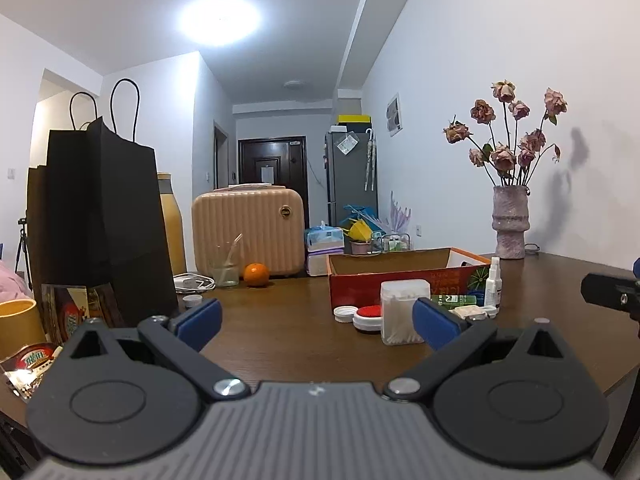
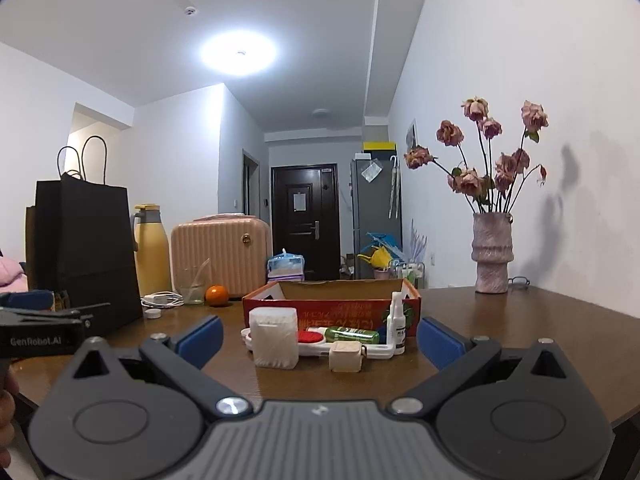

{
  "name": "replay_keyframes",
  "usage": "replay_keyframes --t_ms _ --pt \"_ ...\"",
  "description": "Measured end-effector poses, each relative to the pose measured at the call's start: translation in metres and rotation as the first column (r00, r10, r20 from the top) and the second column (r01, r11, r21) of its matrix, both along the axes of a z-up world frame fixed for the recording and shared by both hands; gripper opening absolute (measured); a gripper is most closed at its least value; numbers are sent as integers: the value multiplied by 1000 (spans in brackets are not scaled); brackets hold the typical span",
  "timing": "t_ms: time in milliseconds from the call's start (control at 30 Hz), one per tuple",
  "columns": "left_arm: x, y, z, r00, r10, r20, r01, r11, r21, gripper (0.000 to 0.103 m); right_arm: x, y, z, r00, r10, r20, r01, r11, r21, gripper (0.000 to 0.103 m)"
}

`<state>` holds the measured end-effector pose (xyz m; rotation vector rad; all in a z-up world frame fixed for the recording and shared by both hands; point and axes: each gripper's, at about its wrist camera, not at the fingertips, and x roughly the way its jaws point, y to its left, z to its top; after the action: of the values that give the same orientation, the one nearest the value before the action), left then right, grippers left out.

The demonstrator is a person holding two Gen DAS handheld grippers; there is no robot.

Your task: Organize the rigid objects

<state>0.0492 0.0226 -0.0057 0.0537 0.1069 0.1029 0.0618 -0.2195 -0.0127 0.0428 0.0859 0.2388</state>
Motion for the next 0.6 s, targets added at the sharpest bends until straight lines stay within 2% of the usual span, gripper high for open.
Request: replay_keyframes --t_ms 267,433,533,600 --pt "25 0 -9 998 -11 -58 11 1000 0 103 28 2 -8 999 -9 -53 8 1000 -30 103" --pt "59 8 -9 995 -10 -102 11 1000 12 103 61 3 -11 996 -8 -90 4 999 -36 103" --pt "85 10 -5 990 -55 -127 55 998 3 103 87 4 -10 993 3 -117 -7 999 -31 102" --pt "107 11 -1 985 -90 -146 86 996 -31 103 107 4 -8 989 29 -144 -31 999 -14 100"
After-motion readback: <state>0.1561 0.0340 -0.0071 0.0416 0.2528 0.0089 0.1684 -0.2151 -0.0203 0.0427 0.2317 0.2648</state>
